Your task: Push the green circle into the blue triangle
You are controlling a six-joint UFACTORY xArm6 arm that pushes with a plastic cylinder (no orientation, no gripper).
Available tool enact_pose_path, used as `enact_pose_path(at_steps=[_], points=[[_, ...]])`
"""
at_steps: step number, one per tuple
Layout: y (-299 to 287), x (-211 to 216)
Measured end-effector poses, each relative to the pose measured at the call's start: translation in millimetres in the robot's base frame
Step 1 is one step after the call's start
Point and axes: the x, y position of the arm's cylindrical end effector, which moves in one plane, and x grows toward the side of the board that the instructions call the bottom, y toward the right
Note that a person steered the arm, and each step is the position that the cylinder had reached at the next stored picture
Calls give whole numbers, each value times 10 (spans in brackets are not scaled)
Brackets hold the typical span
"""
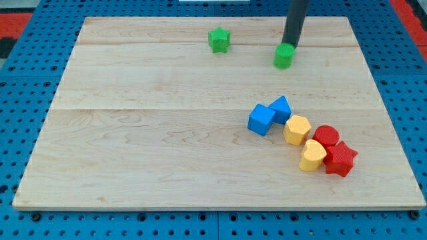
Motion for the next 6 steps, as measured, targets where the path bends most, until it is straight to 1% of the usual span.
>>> enact_pose_path(at_steps=[1, 2, 3, 4, 5, 6], points=[[-193, 546], [-200, 486], [-397, 391], [-558, 448], [-621, 1020], [-627, 1347]])
